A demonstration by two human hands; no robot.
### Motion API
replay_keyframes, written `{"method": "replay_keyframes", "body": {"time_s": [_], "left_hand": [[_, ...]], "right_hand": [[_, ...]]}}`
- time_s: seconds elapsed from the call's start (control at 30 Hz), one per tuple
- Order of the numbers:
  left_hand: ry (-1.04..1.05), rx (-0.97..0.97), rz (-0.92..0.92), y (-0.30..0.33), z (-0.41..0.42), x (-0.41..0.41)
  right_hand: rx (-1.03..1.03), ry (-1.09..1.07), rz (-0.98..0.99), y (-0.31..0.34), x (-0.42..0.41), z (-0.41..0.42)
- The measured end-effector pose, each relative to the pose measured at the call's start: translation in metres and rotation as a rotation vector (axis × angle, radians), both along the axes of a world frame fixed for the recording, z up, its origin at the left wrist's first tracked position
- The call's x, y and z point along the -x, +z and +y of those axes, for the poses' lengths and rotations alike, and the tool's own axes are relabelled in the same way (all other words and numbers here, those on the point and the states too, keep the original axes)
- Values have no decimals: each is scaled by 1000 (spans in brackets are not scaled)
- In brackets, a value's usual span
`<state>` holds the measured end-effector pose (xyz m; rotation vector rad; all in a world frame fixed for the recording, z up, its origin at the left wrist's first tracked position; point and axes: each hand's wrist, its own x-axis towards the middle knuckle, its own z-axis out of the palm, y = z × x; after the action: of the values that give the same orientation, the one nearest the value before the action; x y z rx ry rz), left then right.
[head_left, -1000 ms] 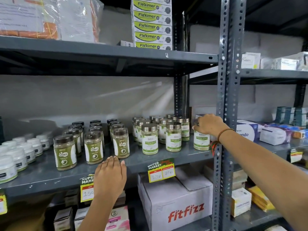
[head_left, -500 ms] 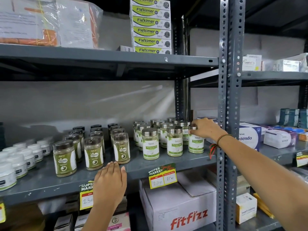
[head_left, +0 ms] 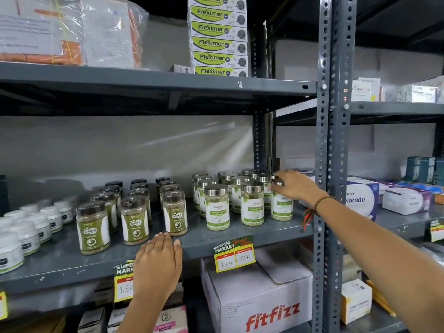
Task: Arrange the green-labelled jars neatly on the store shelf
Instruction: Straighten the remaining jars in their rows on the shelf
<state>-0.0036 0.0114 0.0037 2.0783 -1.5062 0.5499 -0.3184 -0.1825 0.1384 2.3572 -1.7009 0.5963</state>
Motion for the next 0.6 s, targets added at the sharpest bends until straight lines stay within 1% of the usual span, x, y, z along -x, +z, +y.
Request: {"method": "replay_keyframes", "body": {"time_s": [0.1, 0.17, 0.23, 0.37, 0.6], "left_hand": [[4, 2, -2, 0, 0, 1], [10, 1, 0, 1, 1, 1], [18, -9, -3, 1, 1, 2], [27, -22, 2, 0, 1, 2], [23, -7, 1, -2, -2, 1]], "right_hand": [[180, 104, -46, -2, -15, 8], [225, 206, -25, -2, -29, 15], [205, 270, 6, -2, -41, 19], [113, 271, 76, -4, -53, 18], [143, 278, 36, -5, -56, 16]]}}
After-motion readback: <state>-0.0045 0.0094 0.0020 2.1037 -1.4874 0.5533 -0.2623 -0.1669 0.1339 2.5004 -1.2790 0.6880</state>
